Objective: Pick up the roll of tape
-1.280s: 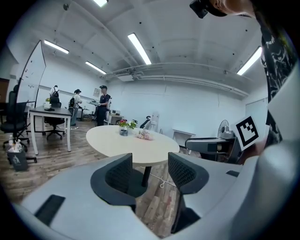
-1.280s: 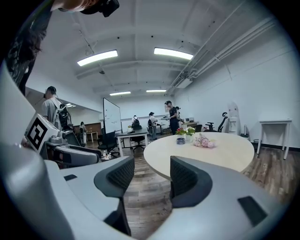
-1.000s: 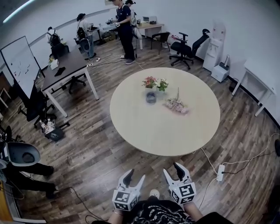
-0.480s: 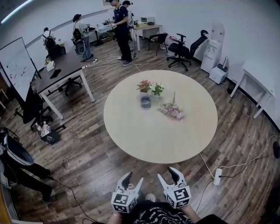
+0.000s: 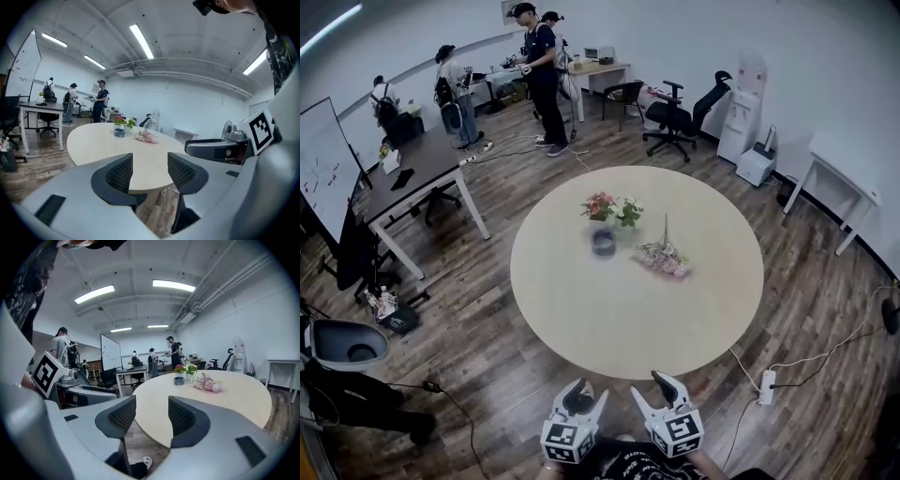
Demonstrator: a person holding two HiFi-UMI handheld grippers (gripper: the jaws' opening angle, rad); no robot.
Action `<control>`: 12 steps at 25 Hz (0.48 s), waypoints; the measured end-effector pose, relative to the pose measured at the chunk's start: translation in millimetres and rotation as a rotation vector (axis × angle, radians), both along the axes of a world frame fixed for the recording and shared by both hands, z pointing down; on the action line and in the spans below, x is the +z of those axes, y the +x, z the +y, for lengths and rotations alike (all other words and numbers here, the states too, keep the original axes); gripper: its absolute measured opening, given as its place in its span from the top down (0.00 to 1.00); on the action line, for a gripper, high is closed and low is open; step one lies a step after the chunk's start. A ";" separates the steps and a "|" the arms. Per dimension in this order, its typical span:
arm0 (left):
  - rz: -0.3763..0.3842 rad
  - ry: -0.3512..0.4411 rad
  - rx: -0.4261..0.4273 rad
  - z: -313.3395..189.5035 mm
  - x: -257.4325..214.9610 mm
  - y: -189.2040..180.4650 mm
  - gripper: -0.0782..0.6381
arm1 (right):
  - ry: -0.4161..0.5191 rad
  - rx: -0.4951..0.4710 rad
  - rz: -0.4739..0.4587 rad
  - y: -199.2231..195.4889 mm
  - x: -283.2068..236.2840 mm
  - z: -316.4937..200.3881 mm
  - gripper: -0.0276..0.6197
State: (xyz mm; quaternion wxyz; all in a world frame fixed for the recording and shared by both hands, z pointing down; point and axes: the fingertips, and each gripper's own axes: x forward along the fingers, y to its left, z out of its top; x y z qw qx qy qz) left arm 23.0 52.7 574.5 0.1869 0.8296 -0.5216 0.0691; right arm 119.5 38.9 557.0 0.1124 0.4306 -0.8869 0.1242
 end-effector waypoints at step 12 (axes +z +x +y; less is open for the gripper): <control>-0.028 0.029 0.103 -142.6 -15.6 -46.0 0.54 | -0.002 0.094 -0.002 -40.0 -5.6 -125.9 0.61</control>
